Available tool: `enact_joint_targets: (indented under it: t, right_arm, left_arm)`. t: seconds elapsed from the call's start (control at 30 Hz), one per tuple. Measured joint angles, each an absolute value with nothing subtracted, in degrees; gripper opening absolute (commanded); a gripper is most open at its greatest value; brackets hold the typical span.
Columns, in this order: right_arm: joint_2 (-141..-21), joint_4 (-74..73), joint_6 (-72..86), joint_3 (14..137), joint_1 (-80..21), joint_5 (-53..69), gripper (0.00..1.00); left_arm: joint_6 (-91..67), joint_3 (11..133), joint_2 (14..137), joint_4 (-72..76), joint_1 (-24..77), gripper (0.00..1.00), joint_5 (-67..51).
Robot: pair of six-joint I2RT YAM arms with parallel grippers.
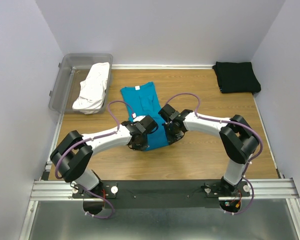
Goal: Fold and stack the t-shirts
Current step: Fold the tshirt
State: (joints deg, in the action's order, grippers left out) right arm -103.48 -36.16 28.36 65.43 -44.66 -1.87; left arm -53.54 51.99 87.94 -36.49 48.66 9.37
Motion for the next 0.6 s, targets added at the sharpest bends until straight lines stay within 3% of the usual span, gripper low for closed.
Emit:
enact_joint_targets:
  t: [0.23, 0.6]
  right_arm:
    - [-101.62, -36.34, 27.99, 63.2, -44.66, 0.03, 0.01]
    - [-89.12, -44.88, 27.53, 60.99, -44.66, 3.6, 0.01]
  left_arm:
    - [-54.54, 51.99, 87.13, -37.58, 50.52, 0.0, 8.95]
    - [-56.95, 52.07, 80.34, -40.32, 60.64, 0.0, 6.11]
